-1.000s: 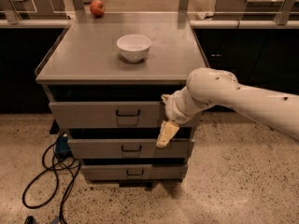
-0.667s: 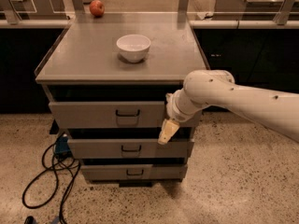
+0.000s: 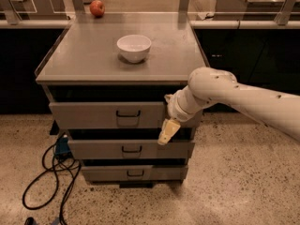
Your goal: Open top drawer
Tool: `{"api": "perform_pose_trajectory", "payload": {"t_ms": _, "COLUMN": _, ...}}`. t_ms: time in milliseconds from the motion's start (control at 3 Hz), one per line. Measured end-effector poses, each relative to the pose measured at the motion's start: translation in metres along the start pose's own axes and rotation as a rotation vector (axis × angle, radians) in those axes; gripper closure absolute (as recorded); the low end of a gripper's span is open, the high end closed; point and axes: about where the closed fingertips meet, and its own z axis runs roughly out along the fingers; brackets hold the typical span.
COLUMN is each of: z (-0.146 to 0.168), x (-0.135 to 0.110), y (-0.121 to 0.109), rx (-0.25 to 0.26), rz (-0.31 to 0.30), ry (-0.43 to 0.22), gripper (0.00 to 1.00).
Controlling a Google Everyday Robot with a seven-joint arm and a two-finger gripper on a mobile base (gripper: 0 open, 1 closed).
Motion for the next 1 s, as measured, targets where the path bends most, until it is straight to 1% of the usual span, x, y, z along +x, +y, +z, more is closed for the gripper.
{"api": "perform_pose_trajectory", "payload": {"t_ms": 333, "z": 0.035, "x": -0.016, "y": -0.035, "rx": -0.046, "rz": -0.007, "ry": -0.089, "gripper": 0.00}}
{"api": "perform_pose_trajectory", "payload": {"t_ms": 667, "z": 0.049, "x": -0.012, "y": -0.030, "rx": -0.059, "rz": 0.000, "ry": -0.067, "gripper": 0.00}}
{"api": "perform_pose_trajectory", "payload": {"t_ms": 1000, "z": 0.049, "x": -0.012, "y": -0.030, "rx": -0.059, "rz": 0.000, "ry": -0.067, "gripper": 0.00}}
